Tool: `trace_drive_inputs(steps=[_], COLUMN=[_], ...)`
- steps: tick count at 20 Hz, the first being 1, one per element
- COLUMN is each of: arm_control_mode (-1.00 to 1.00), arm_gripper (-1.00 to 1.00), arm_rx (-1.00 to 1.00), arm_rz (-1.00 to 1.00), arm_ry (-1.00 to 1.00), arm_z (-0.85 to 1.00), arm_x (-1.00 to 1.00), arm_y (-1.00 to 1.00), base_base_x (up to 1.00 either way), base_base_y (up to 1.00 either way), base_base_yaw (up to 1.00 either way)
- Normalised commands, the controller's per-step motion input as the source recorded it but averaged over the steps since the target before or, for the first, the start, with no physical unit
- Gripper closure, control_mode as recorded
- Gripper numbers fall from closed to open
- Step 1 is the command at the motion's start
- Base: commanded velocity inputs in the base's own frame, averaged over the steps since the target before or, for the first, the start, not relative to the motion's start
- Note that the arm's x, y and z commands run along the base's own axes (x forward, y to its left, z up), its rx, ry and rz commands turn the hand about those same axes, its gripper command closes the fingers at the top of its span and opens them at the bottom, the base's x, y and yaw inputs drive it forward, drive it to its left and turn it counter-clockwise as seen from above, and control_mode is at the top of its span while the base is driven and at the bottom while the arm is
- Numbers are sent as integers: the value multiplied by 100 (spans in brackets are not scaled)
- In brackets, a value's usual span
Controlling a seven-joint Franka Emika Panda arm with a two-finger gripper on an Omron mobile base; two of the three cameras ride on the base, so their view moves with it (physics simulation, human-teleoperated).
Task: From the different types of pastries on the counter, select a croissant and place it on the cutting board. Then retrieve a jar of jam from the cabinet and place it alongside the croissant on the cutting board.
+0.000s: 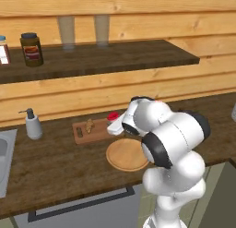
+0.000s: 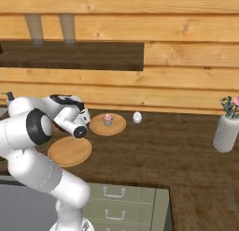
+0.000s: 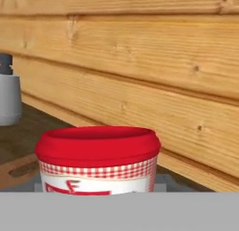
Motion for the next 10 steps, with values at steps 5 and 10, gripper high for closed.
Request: trace_drive_inputs(steps=[5, 10], arm_control_mode=[-100, -100], arm_gripper=[100, 100], arm_rx=[0, 0], arm_rz=[0, 0], arm_ry=[0, 0], arm_z=[-50, -34], arm_x=[41, 47], arm_y=[15, 16], base_base_x=[0, 0], base_base_y=[0, 0], base_base_yaw=[0, 0])
